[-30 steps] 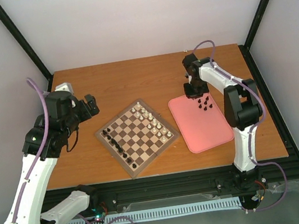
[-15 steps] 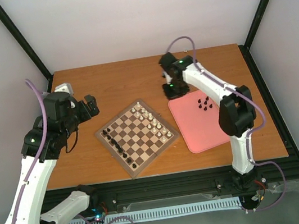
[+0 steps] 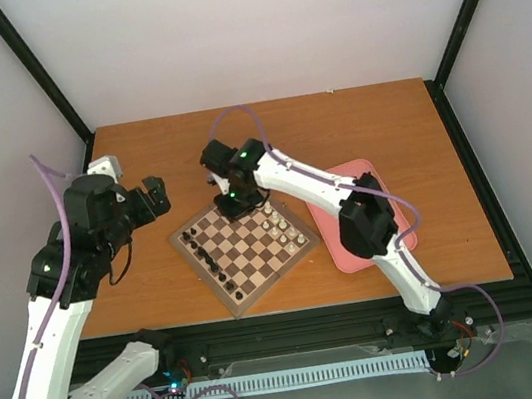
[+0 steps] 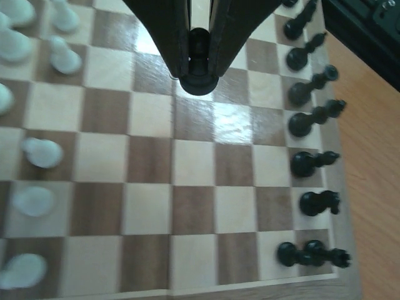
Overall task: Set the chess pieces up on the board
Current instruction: Place the chess piece on the chessboard.
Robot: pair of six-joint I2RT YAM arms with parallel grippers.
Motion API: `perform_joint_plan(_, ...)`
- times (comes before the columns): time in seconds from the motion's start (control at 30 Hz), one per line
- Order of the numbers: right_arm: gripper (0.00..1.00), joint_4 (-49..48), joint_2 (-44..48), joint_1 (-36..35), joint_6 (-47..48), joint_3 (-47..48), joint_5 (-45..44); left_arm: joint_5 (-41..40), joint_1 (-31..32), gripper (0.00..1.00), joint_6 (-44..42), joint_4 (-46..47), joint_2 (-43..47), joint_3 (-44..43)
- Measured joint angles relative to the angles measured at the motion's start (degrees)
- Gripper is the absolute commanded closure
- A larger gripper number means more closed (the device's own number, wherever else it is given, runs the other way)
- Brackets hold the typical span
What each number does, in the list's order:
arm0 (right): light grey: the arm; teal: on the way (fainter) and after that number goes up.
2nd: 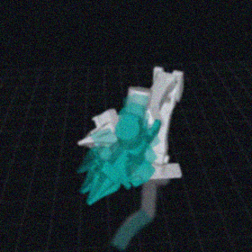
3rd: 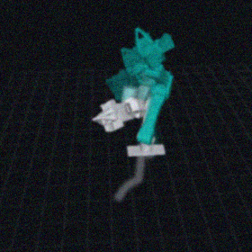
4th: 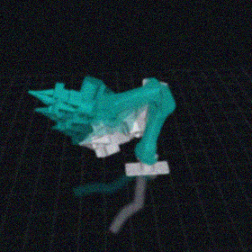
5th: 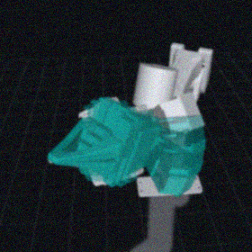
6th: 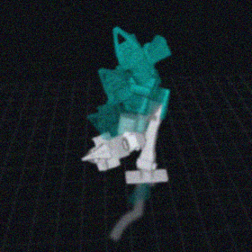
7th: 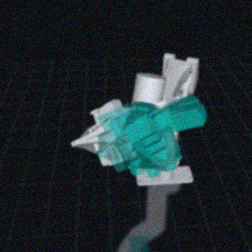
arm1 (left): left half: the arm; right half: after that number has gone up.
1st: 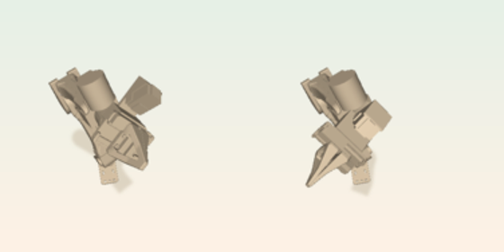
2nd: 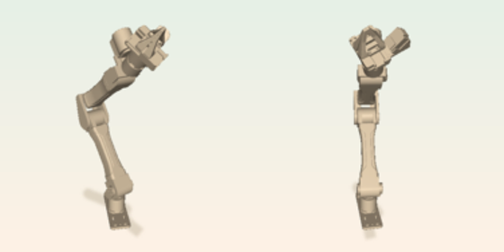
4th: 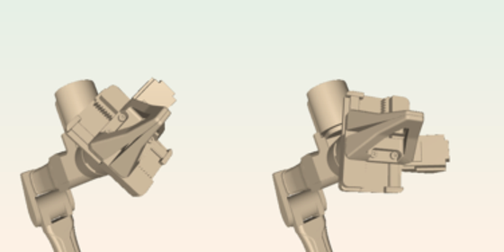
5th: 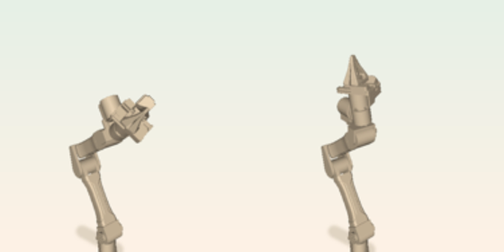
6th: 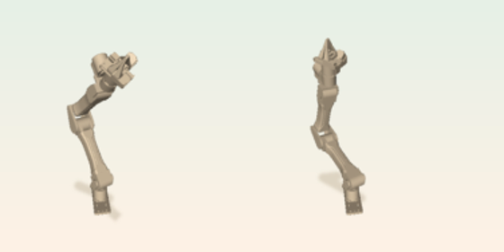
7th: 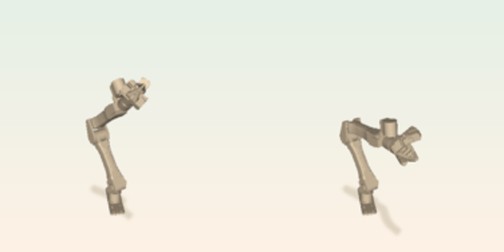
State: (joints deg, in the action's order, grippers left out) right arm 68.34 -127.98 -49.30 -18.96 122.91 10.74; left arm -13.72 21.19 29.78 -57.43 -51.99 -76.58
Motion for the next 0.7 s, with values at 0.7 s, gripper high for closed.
perform_joint_plan(0.7,0.95,-0.15,-11.91,-5.05,-1.81,12.66,6.82,-0.46,0.00,0.00,-0.02,-1.57,3.17,0.00)
